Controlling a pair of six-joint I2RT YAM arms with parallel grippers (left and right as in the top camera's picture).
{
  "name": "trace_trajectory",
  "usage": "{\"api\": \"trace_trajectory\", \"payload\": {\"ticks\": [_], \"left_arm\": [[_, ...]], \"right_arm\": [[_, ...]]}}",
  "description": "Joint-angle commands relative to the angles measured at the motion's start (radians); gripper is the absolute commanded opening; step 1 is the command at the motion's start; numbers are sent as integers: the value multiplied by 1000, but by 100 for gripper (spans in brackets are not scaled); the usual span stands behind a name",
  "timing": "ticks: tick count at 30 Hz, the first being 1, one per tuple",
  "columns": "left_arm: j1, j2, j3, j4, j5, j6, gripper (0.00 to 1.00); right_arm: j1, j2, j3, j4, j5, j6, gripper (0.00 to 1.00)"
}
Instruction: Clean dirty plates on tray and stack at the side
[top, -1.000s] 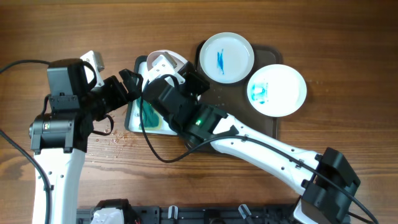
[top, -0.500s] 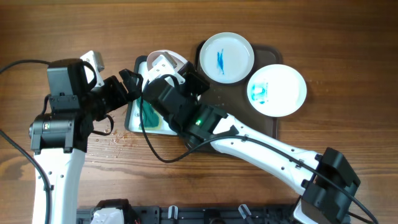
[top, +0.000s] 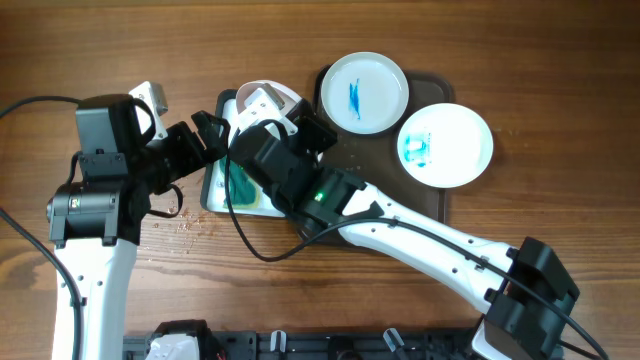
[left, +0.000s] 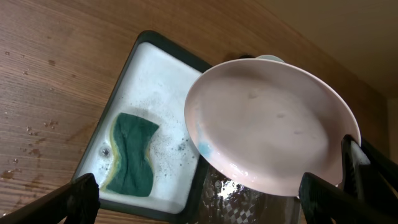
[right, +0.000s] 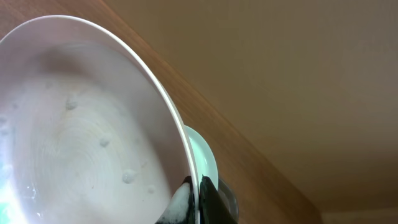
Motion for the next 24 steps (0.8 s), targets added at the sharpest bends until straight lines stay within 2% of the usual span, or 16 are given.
{"api": "trace_trajectory", "payload": {"ticks": [1,24], "left_arm": [[5,-1,14,2,19,-6,100],[5,-1,14,2,19,-6,100]], "right_arm": [[9,-31,20,6,25,26,4],[9,-30,20,-29,24,52,4]]}}
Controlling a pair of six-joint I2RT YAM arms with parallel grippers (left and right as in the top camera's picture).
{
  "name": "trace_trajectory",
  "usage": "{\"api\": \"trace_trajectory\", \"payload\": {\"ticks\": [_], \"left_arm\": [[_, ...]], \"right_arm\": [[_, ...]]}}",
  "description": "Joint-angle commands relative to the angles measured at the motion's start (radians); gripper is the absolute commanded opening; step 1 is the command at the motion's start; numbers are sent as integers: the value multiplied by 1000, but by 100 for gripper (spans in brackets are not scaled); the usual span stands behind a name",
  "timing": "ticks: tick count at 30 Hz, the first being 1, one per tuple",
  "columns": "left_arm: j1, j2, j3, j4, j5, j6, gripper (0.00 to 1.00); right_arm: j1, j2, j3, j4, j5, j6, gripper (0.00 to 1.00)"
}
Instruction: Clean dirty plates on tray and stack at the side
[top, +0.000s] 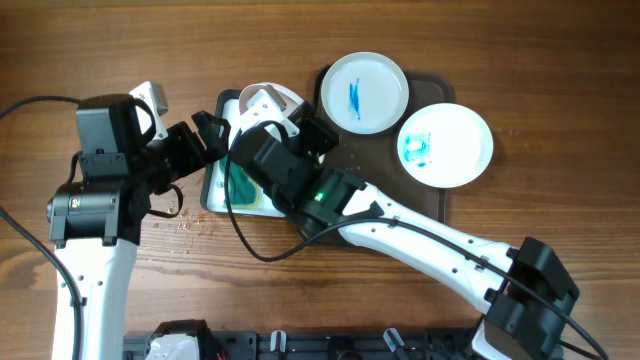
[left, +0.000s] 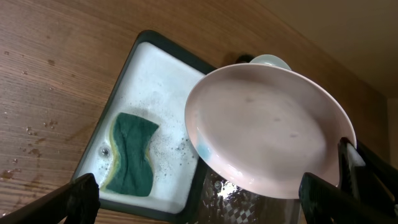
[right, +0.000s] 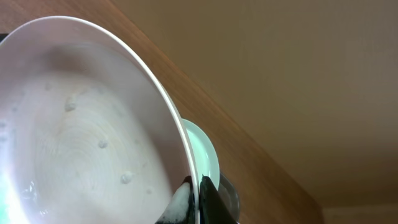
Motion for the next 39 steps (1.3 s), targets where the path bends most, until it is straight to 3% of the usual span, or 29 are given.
{"api": "trace_trajectory", "payload": {"ticks": [1,21,25,27,29,31,32,34,35,36,37,39], "left_arm": [[5,-1,14,2,19,-6,100],[5,-1,14,2,19,-6,100],[5,-1,14,2,19,-6,100],[5,-1,14,2,19,-6,100],[5,-1,14,2,19,-6,100],[5,-1,14,2,19,-6,100],[5,-1,14,3,19,-6,100],[5,-1,14,2,19,-6,100],[5,-1,14,2,19,-6,100],[5,-1,14,3,19,-6,100],[5,-1,14,2,19,-6,100],[5,-1,14,2,19,-6,100]], "right_arm": [[9,-30,20,2,25,26,4],[9,-30,20,0,27,42,4],[0,-34,20,55,167,5,4],[-8,-34,20,41,34,42,4],[-7,-33,18,24,-68,-46,4],[-30,-33,16,138,134,-72,4],[-41,-36,17,180,139,-47,4],[-30,-42,18,139,14,-206,4],[-27,-40,17,146,49,-294,4],[-36,-32,15,220,146,-290,4],[-45,-31,15,264,171,-191,4],[-35,-39,16,218,48,-230,4]]}}
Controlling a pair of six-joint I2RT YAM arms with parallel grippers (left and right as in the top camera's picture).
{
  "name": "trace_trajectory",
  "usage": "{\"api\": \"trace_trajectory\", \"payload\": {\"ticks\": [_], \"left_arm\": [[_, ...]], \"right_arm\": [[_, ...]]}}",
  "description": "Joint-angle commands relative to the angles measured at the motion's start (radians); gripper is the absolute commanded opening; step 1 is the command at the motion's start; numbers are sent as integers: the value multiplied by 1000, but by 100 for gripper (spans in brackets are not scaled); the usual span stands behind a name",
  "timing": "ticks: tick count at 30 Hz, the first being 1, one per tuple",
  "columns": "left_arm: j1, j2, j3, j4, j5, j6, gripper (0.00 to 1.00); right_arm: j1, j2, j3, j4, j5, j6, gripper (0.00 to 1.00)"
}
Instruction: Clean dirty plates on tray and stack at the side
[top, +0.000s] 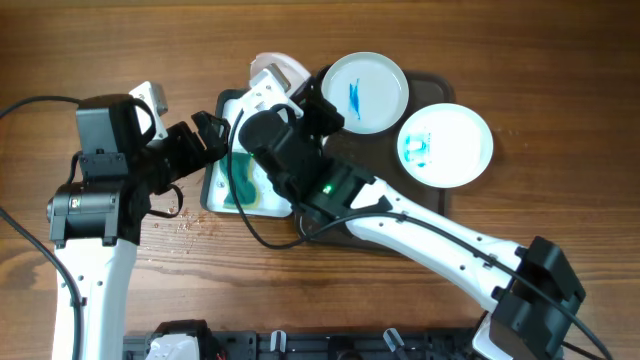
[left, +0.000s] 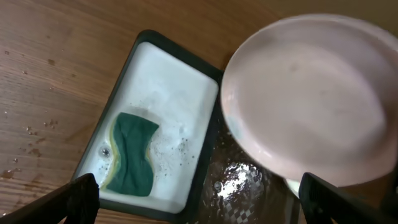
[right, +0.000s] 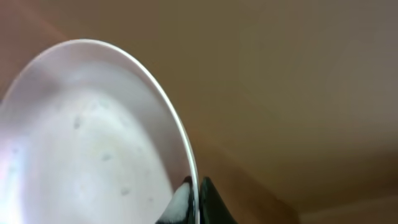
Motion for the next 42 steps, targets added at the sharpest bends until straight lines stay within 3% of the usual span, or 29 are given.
{"api": "trace_trajectory", "payload": {"ticks": [1,2,4,7,10,13,16,19,24,27,31,32,33,34,42], "left_arm": [[5,-1,14,2,19,-6,100],[5,-1,14,2,19,-6,100],[5,-1,14,2,19,-6,100],[5,-1,14,2,19,-6,100],[5,-1,14,2,19,-6,100],[5,-1,14,2,19,-6,100],[5,-1,14,2,19,-6,100],[5,-1,14,2,19,-6,100],[5,-1,14,2,19,-6,100],[5,-1,14,2,19,-6,100],[5,-1,14,2,19,-6,100],[5,-1,14,2,19,-6,100],[5,-1,14,2,19,-6,100],[5,-1,14,2,19,-6,100],[5,-1,14,2,19,-6,100]], "right_arm": [[4,-22,17,-21,-38,-124,4],[1,-21,17,7,17,-134,4],[-13,-19,17,39,45,-10,4],[-13,-24,17,-99,-37,3,4],[-80,-24,17,-262,-69,315,4],[-206,-31,17,-428,-491,594,4],[-360,-35,18,-507,-1014,708,4],[-500,-40,17,-671,-1287,718,4],[-613,-38,-45,-930,-1287,657,4],[-608,-38,-159,-888,-1251,676,4],[-608,-38,-319,-699,-1210,739,4],[-608,-38,-356,-647,-1210,739,15],[-608,-38,-367,-630,-1204,737,35],[-610,-39,-364,-624,-1202,737,39],[-654,-210,-241,-640,-1174,688,38]]}}
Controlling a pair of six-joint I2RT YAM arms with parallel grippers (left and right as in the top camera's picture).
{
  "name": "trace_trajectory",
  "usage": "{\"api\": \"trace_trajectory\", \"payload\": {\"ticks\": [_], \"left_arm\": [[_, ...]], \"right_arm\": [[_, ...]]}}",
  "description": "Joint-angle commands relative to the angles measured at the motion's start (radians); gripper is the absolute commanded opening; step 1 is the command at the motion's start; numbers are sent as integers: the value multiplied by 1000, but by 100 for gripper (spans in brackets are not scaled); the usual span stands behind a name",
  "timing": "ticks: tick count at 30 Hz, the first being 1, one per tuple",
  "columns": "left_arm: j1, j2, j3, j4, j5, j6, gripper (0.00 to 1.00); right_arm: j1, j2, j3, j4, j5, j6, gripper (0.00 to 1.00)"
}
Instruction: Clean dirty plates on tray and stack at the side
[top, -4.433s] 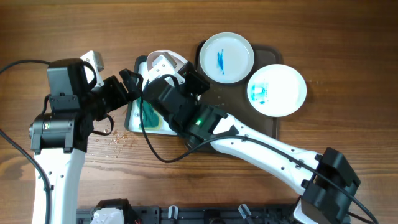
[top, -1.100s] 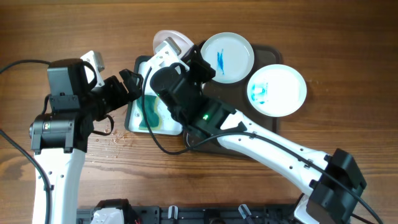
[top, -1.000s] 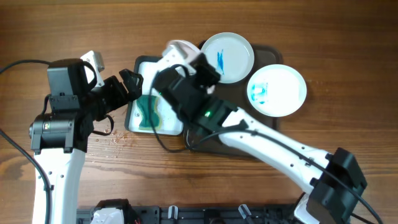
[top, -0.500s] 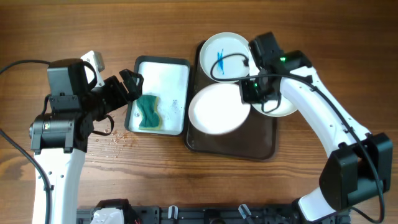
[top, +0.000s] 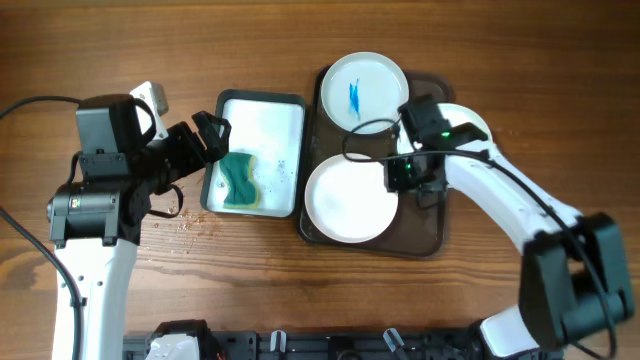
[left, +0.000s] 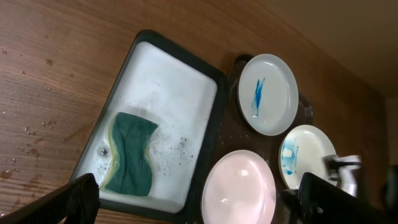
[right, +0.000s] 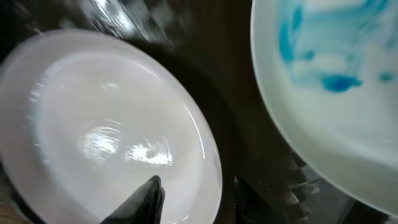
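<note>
A clean, wet pinkish plate (top: 348, 200) lies flat at the front left of the brown tray (top: 430, 235). My right gripper (top: 400, 178) is low at the plate's right rim. In the right wrist view the gripper (right: 196, 196) is open, with its fingers either side of the rim of the plate (right: 106, 130). A plate with a blue streak (top: 362, 92) sits at the tray's back left. Another blue-stained plate (right: 336, 74) lies to the right, partly under my right arm. My left gripper (top: 210, 135) hangs open and empty at the basin's left edge.
A white basin (top: 262, 112) of soapy water stands left of the tray with a green sponge (top: 239, 180) in it. Water drops mark the wood in front of the basin. A black cable trails along the left of the table.
My right gripper held the pinkish plate tilted above the basin's far end. The plate now lies flat on the brown tray and the gripper is open at its rim. The left arm has not moved.
My right gripper held the wet pinkish plate tilted over the soapy basin at the first two moments. Then it held the plate at the basin's far end, near the streaked plate. Now the plate rests on the tray's front left, let go.
</note>
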Motion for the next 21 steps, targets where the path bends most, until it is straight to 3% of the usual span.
{"api": "trace_trajectory", "payload": {"ticks": [1,8,13,15,18,21], "left_arm": [[5,-1,14,2,15,-6,100],[5,-1,14,10,0,-6,100],[5,-1,14,34,0,-6,100],[5,-1,14,37,0,-6,100],[5,-1,14,31,0,-6,100],[5,-1,14,29,0,-6,100]], "right_arm": [[-40,-151,88,-2,27,-34,39],[-211,-273,89,-53,111,73,44],[-429,-192,87,-95,3,-42,51],[-480,-155,87,-109,-73,-77,46],[-489,-111,84,-140,-304,-187,40],[-386,-97,35,-198,-330,-222,39]]}}
